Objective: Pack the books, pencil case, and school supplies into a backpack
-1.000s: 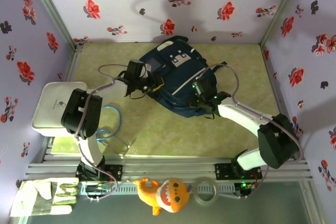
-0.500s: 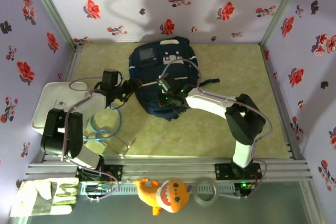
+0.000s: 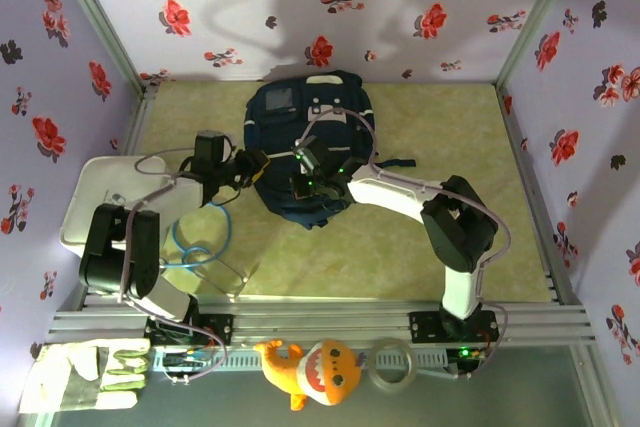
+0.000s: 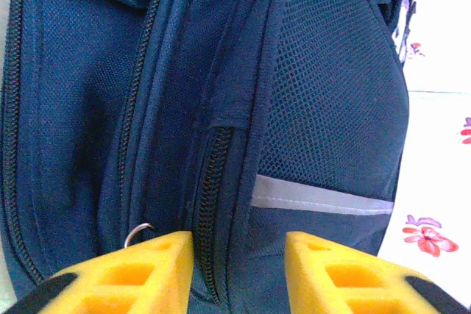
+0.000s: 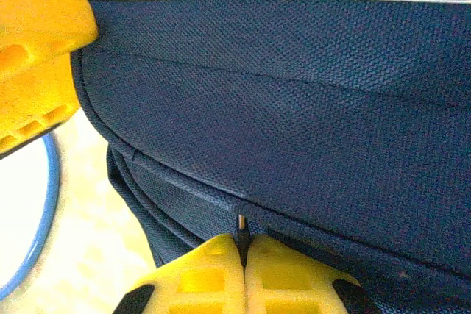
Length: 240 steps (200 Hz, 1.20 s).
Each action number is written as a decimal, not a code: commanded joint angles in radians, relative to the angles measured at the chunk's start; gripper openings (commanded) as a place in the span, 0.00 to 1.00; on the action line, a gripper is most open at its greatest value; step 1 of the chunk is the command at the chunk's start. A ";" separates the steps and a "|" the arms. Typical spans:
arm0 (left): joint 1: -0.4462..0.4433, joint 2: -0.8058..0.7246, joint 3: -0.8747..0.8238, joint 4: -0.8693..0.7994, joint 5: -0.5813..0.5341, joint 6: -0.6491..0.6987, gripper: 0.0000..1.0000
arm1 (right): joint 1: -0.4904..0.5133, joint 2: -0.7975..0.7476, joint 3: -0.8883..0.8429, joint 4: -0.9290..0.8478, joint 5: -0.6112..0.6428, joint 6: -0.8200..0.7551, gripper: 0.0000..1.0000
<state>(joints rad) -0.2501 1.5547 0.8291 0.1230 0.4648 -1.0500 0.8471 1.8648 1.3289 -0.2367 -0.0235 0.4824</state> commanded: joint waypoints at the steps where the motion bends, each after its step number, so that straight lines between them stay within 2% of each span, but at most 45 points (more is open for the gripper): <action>1: 0.005 0.019 0.010 0.035 0.023 -0.010 0.35 | -0.001 -0.003 0.010 0.054 0.000 0.020 0.00; 25: 0.005 0.033 0.014 0.032 0.023 -0.007 0.33 | -0.002 -0.012 0.002 0.052 0.019 0.024 0.00; 70: 0.006 0.043 0.029 0.004 0.002 0.024 0.09 | -0.012 -0.083 -0.053 -0.026 0.174 0.028 0.00; 98: 0.006 0.035 0.038 -0.018 0.000 0.055 0.00 | -0.051 -0.170 -0.120 -0.104 0.269 0.050 0.01; 123: 0.008 0.035 0.045 -0.046 0.000 0.080 0.00 | -0.100 -0.247 -0.187 -0.134 0.304 0.047 0.02; 149: 0.009 0.027 0.049 -0.083 0.000 0.121 0.00 | -0.151 -0.299 -0.229 -0.141 0.288 0.026 0.01; 184: 0.019 -0.005 0.030 -0.144 -0.004 0.173 0.00 | -0.181 -0.328 -0.239 -0.170 0.296 -0.026 0.01; 212: 0.061 -0.048 -0.003 -0.196 -0.009 0.218 0.00 | -0.196 -0.329 -0.237 -0.186 0.319 -0.061 0.01; 240: 0.091 -0.079 -0.012 -0.257 -0.009 0.266 0.00 | -0.220 -0.311 -0.228 -0.164 0.265 -0.145 0.07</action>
<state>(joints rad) -0.2146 1.5177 0.8375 -0.0067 0.5068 -0.8772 0.6773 1.5753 1.0981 -0.3614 0.1776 0.4221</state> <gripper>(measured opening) 0.053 0.065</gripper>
